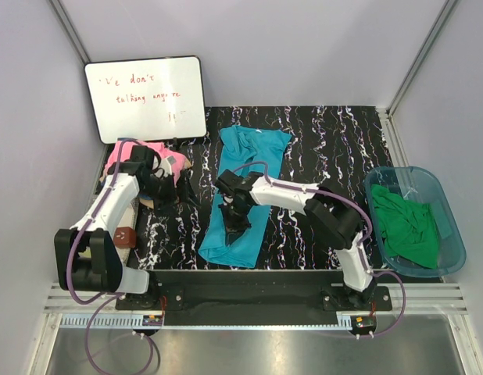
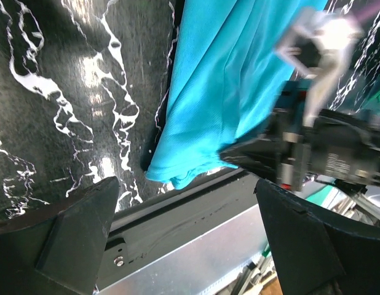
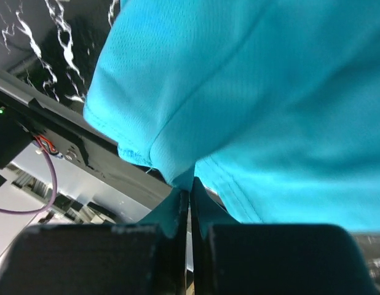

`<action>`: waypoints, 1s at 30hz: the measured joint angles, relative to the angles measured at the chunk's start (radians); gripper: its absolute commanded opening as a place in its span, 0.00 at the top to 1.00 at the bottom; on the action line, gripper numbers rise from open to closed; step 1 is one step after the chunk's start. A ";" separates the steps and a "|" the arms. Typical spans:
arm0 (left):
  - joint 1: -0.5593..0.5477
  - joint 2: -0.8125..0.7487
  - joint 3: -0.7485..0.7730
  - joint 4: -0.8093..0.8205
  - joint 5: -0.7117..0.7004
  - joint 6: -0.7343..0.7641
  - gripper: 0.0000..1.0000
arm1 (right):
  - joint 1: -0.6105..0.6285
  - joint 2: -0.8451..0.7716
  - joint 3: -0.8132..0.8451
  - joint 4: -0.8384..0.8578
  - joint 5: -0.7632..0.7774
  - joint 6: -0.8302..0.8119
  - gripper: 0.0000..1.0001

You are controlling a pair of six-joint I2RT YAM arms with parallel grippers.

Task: Fold and stack the t-shirts
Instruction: Rotate the tshirt 90 degrees

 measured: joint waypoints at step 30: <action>-0.056 0.041 -0.054 0.024 -0.013 0.019 0.01 | -0.004 -0.216 -0.164 -0.171 0.140 -0.014 0.00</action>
